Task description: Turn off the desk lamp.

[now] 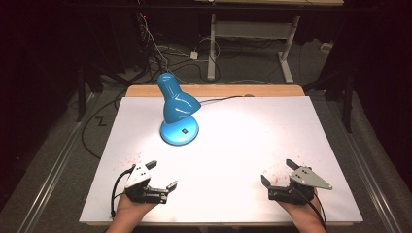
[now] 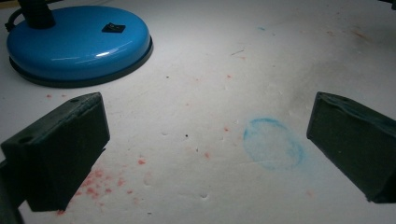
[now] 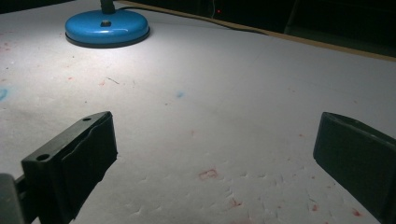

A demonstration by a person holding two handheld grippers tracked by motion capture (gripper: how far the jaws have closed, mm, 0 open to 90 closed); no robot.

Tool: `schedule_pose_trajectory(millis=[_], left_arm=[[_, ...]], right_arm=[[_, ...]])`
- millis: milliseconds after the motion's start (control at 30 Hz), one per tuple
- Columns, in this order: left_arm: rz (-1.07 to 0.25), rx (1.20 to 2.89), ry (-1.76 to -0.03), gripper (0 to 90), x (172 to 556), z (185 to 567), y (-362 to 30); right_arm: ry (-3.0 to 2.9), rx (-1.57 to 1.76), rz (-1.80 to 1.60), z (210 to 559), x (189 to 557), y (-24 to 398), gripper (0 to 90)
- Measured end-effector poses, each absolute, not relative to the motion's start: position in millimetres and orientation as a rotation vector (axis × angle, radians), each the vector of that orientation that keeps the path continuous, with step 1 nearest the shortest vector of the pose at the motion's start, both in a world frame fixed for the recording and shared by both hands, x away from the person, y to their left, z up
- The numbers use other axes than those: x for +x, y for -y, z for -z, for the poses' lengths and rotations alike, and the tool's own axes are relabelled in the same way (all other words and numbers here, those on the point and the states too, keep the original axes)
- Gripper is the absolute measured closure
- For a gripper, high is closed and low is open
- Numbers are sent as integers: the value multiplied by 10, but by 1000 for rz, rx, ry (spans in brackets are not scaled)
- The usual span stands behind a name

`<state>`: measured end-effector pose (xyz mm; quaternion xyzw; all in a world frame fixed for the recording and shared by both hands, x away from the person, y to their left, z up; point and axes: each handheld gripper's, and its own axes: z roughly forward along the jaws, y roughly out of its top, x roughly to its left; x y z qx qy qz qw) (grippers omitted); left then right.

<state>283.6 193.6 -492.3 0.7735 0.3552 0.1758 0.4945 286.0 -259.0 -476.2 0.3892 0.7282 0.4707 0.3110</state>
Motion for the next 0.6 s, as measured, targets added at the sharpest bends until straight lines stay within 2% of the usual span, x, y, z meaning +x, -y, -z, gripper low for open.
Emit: schedule_pose_trajectory(millis=[600], left_arm=[[-404, 1886, -869, 0, 2811, 4906, -1917]], right_arm=[[-1928, 1000, -1265, 4768, 2843, 2624, 2]])
